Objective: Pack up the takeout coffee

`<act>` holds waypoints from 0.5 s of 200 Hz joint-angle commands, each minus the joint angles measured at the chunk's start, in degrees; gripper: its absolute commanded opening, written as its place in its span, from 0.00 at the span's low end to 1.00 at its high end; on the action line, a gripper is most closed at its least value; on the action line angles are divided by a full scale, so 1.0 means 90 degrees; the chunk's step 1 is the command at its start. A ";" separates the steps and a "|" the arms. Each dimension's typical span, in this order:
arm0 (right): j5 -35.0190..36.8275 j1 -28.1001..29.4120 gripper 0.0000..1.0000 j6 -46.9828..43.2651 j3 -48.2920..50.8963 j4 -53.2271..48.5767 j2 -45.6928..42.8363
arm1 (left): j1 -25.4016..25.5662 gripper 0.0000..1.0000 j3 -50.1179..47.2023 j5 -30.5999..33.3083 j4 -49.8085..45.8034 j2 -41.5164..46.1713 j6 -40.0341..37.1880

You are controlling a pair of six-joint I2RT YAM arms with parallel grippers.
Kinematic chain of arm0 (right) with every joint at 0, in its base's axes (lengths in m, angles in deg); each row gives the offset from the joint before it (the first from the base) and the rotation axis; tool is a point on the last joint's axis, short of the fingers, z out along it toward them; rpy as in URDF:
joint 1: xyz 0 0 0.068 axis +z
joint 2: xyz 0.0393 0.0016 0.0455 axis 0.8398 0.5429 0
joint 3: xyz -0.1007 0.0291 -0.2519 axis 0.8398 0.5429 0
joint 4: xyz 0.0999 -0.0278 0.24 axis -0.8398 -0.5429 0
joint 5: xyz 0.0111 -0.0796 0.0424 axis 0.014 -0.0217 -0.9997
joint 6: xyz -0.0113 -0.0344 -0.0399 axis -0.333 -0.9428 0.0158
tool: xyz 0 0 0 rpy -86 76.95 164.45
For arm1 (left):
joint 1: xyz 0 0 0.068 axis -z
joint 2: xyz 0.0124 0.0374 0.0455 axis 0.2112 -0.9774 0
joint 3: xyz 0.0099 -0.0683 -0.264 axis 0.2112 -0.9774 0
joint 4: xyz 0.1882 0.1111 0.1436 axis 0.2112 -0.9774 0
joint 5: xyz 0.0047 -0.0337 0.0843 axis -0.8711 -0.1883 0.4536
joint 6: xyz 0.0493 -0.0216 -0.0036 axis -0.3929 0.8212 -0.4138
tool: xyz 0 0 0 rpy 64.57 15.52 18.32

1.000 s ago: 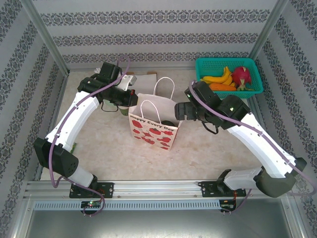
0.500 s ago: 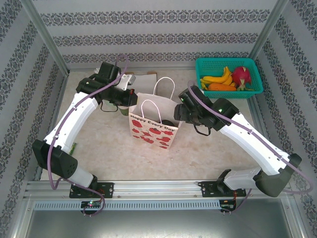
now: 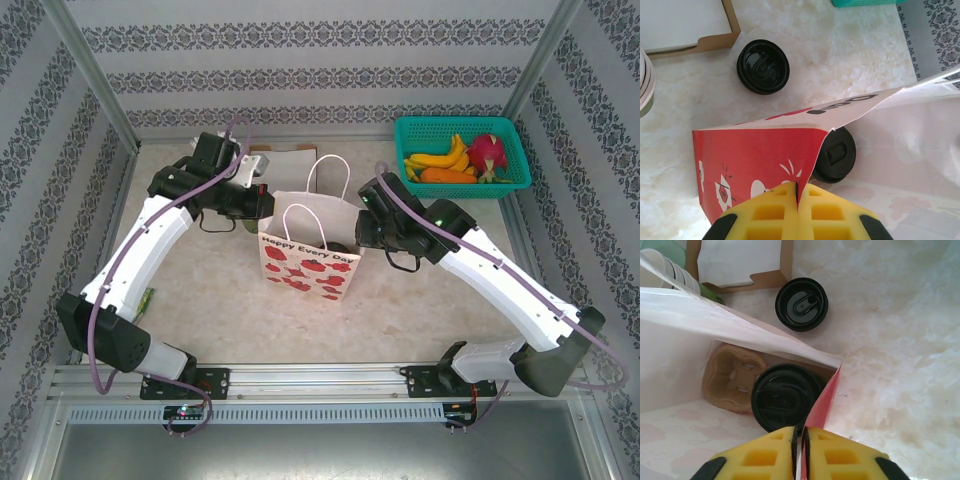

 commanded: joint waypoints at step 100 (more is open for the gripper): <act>-0.0596 -0.0678 0.00 -0.1829 -0.0734 0.0139 0.0682 | -0.0304 0.50 -0.0780 0.1137 0.1210 0.1606 0.0560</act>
